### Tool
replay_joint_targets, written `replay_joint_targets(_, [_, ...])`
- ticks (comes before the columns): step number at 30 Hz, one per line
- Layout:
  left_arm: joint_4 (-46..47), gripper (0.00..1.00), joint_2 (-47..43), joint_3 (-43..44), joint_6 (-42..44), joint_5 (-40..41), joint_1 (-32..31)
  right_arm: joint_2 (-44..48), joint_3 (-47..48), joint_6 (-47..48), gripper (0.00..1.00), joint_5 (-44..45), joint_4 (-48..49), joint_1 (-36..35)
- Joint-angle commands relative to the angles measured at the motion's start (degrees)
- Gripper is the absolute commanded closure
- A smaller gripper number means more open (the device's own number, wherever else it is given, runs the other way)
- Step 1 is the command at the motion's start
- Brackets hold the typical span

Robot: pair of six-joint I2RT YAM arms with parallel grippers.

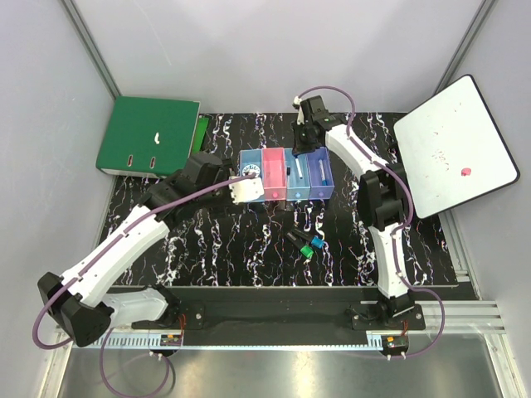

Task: Sort the stationery into containers
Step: Place the pen in the storage box, then pick up the pen from the center of the board.

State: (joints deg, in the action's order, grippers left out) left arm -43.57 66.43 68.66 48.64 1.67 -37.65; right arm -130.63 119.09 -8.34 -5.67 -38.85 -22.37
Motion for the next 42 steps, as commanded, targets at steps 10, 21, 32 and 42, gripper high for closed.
replay_joint_targets(10, [1.9, 0.11, 0.6, 3.8, 0.2, -1.3, -0.1, -0.5, -2.5, 0.9, 0.68, -1.3, 2.6, 0.3])
replay_joint_targets(21, [2.3, 0.11, 1.7, 3.9, 0.1, -6.9, -0.2, 12.5, -4.2, 7.4, 0.67, 0.2, 0.7, 0.4])
replay_joint_targets(32, [7.3, 0.12, 13.1, 1.9, 8.0, -12.5, -6.6, 41.6, -16.7, 39.1, 0.62, 14.5, -8.4, 1.2])
replay_joint_targets(42, [8.7, 0.12, 24.5, 3.2, 21.0, -18.6, -16.4, 59.3, -29.5, 46.4, 0.58, 25.2, -9.6, 1.5])
